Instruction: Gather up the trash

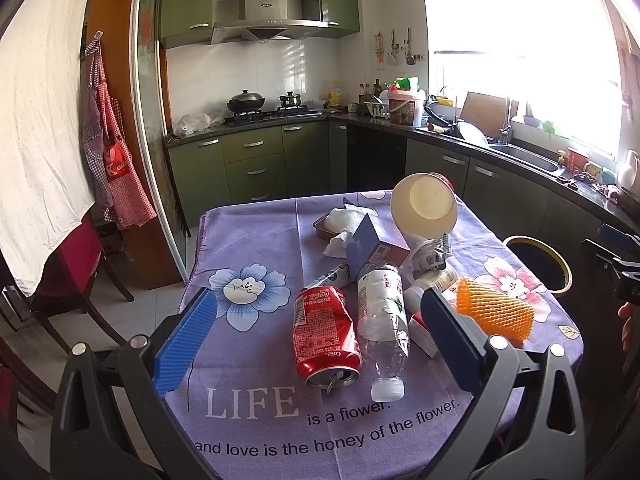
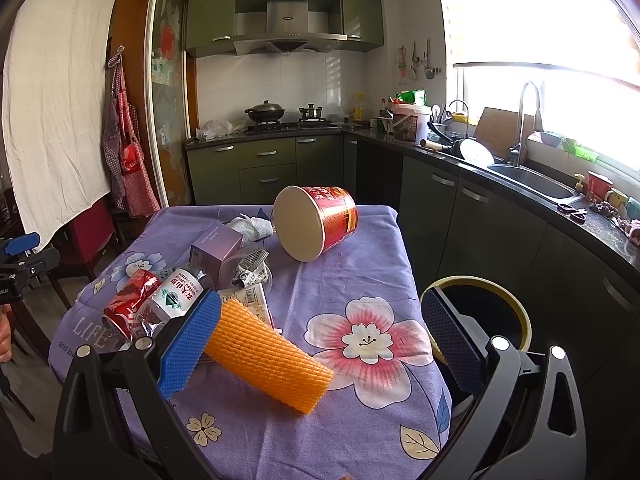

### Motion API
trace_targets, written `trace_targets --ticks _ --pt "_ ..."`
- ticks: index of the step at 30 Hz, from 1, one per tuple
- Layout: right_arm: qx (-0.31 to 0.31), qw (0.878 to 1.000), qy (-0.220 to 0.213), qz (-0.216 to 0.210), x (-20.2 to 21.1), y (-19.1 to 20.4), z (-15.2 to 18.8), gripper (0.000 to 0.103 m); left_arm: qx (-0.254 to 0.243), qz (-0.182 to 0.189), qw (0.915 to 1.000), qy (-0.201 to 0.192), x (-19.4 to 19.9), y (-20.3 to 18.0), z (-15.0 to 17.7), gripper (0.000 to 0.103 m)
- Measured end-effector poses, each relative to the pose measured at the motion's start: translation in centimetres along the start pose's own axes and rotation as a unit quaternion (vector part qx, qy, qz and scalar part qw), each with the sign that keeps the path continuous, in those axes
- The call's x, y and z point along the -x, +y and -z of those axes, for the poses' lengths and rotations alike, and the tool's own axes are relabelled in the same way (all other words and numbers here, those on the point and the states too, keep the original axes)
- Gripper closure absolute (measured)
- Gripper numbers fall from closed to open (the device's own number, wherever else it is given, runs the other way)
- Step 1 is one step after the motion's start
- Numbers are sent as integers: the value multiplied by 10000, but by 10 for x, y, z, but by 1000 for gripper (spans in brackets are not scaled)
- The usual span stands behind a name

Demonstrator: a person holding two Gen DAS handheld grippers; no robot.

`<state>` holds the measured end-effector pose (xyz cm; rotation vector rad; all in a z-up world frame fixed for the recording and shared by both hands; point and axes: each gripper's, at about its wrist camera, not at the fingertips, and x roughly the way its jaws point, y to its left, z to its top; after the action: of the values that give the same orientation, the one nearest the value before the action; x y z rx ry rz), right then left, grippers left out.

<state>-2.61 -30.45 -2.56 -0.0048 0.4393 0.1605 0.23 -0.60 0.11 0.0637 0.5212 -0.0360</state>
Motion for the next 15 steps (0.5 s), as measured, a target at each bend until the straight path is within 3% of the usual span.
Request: trace_targets --ticks 15 --pt "-37 10000 20 1 -4 -3 1 4 -15 1 10000 14 -2 -1 3 6"
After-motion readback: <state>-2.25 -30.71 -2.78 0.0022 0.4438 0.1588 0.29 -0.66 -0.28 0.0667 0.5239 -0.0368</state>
